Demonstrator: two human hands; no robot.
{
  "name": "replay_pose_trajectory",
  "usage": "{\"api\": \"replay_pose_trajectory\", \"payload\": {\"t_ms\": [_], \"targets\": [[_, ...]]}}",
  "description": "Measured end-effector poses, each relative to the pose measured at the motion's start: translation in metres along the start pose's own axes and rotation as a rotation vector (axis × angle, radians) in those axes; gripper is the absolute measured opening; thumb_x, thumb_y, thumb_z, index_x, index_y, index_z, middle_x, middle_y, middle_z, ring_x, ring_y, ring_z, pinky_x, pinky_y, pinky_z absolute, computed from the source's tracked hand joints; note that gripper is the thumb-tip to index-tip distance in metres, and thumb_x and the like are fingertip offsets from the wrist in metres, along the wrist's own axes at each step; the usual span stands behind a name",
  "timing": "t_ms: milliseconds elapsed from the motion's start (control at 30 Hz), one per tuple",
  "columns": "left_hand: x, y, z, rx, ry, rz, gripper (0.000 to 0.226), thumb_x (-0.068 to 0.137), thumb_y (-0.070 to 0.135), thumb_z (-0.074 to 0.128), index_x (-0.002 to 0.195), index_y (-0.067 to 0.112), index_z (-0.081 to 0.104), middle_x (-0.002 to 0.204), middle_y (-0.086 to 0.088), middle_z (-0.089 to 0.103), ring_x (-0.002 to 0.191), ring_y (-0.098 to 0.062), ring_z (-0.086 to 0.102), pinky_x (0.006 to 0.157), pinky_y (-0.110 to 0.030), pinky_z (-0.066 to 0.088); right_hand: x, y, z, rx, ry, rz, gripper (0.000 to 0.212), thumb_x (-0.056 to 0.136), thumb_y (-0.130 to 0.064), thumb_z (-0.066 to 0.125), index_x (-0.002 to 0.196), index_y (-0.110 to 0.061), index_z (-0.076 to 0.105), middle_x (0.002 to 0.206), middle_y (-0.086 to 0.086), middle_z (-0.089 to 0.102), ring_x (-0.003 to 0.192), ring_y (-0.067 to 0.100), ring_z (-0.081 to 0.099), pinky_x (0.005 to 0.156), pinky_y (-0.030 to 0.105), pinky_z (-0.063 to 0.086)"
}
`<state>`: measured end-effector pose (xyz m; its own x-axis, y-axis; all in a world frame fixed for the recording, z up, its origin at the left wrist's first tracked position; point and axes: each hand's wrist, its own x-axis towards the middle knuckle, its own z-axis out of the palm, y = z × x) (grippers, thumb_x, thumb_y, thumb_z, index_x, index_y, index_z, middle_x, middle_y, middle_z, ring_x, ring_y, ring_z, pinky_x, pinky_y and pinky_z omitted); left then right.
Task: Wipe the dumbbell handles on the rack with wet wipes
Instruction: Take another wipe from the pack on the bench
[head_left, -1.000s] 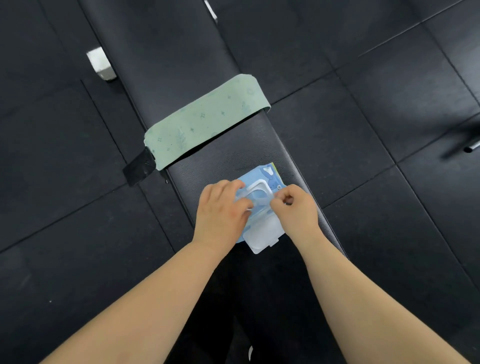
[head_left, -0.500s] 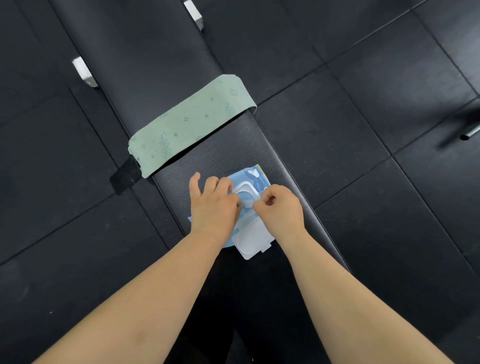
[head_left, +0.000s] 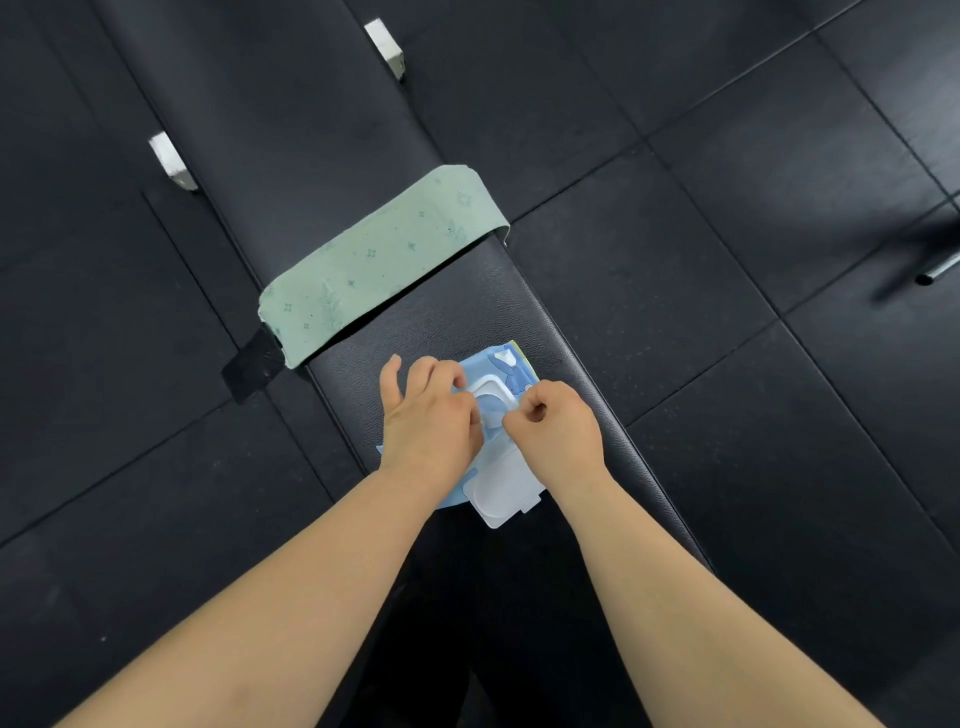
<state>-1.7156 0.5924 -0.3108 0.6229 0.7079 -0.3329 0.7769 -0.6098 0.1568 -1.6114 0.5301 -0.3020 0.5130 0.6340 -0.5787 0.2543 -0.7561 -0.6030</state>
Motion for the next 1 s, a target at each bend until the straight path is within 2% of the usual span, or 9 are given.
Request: {"api": "replay_pose_trajectory", "payload": {"t_ms": [200,300,367,433,500,600,700,800,1000], "targets": [[-0.003,-0.005,-0.004,-0.046,-0.033,0.000,0.023,0.092,0.027,0.042,0.102,0.020,0.062,0.122,0.007,0.040,0.129,-0.013,0.022,0.102,-0.036,-0.017,-0.002,-0.001,0.000,0.005,0.019,0.005,0.030,0.077,-0.008,0.054,0.057,-0.021,0.036,0.073,-0.007,0.041,0.069,0.014,0.042,0.054,0.022,0.031],[-0.011,-0.014,0.000,-0.154,0.048,0.018,0.017,0.089,0.024,0.049,0.089,0.015,0.064,0.113,0.003,0.048,0.124,-0.017,0.034,0.102,-0.031,-0.007,-0.003,0.000,0.002,0.025,0.039,0.015,0.029,0.077,-0.007,0.054,0.057,-0.020,0.036,0.077,-0.003,0.044,0.070,0.016,0.042,0.063,0.025,0.034],[-0.018,-0.022,0.003,-0.227,0.105,0.028,0.009,0.074,0.019,0.058,0.068,0.013,0.063,0.092,-0.001,0.058,0.103,-0.027,0.055,0.088,-0.025,0.012,-0.003,0.000,0.002,0.035,0.044,0.020,0.029,0.077,-0.007,0.053,0.057,-0.020,0.035,0.077,-0.002,0.044,0.070,0.017,0.042,0.064,0.026,0.035],[-0.024,-0.028,0.004,-0.278,0.167,0.039,0.004,0.060,0.016,0.061,0.057,0.016,0.058,0.075,-0.001,0.059,0.081,-0.027,0.062,0.072,-0.019,0.012,-0.004,0.001,0.003,0.032,0.043,0.017,0.030,0.077,-0.007,0.053,0.057,-0.020,0.035,0.074,-0.004,0.042,0.070,0.016,0.042,0.061,0.026,0.034],[-0.028,-0.027,0.004,-0.296,0.224,0.061,0.005,0.062,0.021,0.061,0.059,0.018,0.058,0.075,0.001,0.061,0.083,-0.018,0.057,0.070,-0.021,0.014,-0.003,0.000,0.004,0.012,0.045,0.009,0.030,0.077,-0.007,0.053,0.057,-0.020,0.035,0.071,-0.007,0.040,0.069,0.016,0.041,0.055,0.022,0.032],[-0.021,-0.016,-0.006,-0.261,0.267,0.106,0.016,0.065,0.035,0.059,0.065,0.020,0.063,0.079,0.001,0.063,0.086,-0.012,0.047,0.077,-0.029,0.022,-0.002,0.000,0.005,-0.011,0.046,0.008,0.030,0.077,-0.009,0.053,0.057,-0.021,0.035,0.075,-0.006,0.041,0.069,0.015,0.041,0.054,0.022,0.031],[-0.012,-0.007,-0.011,-0.126,0.166,0.098,0.030,0.043,0.035,0.084,0.061,0.020,0.065,0.069,0.001,0.061,0.069,-0.023,0.061,0.072,-0.030,0.022,-0.003,0.000,0.005,-0.011,0.041,0.012,0.031,0.078,-0.009,0.054,0.057,-0.021,0.034,0.078,-0.004,0.043,0.070,0.015,0.042,0.059,0.026,0.031],[-0.008,-0.004,-0.015,-0.050,0.100,0.064,0.037,0.026,0.030,0.091,0.048,0.025,0.062,0.061,0.002,0.058,0.058,-0.022,0.060,0.065,-0.029,0.019,-0.004,0.000,0.005,-0.004,0.037,0.013,0.031,0.078,-0.009,0.053,0.056,-0.021,0.034,0.079,-0.003,0.043,0.070,0.015,0.042,0.064,0.024,0.031],[-0.017,-0.009,-0.017,-0.296,0.148,0.054,0.016,0.061,0.023,0.072,0.054,0.014,0.061,0.074,-0.003,0.062,0.075,-0.030,0.060,0.075,-0.029,0.022,-0.005,-0.001,0.006,-0.013,0.019,0.007,0.031,0.079,-0.009,0.053,0.056,-0.021,0.035,0.086,-0.002,0.043,0.073,0.015,0.043,0.066,0.025,0.033]]}}
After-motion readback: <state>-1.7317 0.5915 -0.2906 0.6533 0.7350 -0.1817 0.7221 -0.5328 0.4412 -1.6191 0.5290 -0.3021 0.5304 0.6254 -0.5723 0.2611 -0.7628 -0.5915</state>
